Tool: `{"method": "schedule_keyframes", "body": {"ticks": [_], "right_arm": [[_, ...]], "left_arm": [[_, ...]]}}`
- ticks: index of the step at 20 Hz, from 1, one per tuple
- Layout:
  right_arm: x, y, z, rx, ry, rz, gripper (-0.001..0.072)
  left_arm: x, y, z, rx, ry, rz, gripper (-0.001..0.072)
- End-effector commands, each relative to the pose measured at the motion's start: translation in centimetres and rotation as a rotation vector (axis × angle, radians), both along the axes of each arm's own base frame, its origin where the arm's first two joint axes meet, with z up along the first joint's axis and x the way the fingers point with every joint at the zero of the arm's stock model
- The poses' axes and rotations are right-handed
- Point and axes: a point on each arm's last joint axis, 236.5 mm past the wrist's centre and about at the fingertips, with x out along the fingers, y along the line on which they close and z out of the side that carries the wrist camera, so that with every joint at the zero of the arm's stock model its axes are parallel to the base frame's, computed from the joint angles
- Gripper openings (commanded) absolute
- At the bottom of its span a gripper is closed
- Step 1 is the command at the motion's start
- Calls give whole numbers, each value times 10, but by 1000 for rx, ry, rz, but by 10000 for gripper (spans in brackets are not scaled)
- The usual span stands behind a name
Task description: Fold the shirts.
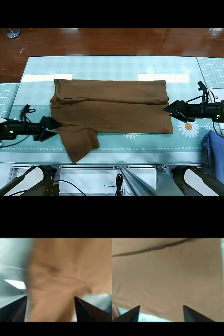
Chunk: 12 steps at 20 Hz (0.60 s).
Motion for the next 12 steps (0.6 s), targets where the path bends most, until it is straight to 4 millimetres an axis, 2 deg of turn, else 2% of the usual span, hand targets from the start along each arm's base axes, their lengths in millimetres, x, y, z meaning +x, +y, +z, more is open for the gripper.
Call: {"method": "schedule_keyframes", "body": {"ticks": [1,2,3,4,6,7,8,9,10,12], "right_arm": [[3,13,15,73,-39,2,622],[4,7,19,52,-41,12,622],[0,-8,17,3,-11,4,621],[-10,-33,9,-66,64,-36,622],[-43,-75,-10,-173,225,-97,622],[-65,-89,-21,-216,313,-107,622],[-86,-94,-33,-247,389,-100,622],[-104,-91,-44,-249,452,-89,622],[-113,-81,-52,-216,480,-84,622],[-110,-59,-61,-133,455,-101,621]], "left_arm": [[-4,-40,-16,-31,-45,-3,705],[-7,-47,-20,-20,-44,-41,691],[-10,-53,-20,-16,-51,-76,425],[-10,-56,-17,-18,-83,-125,36],[-6,-58,-4,-39,-126,-174,21],[-1,-56,2,-43,-142,-177,21],[5,-54,7,-39,-157,-173,21],[10,-53,10,-34,-169,-172,21],[14,-52,13,-36,-180,-167,21],[17,-53,15,-44,-188,-157,21]]}}
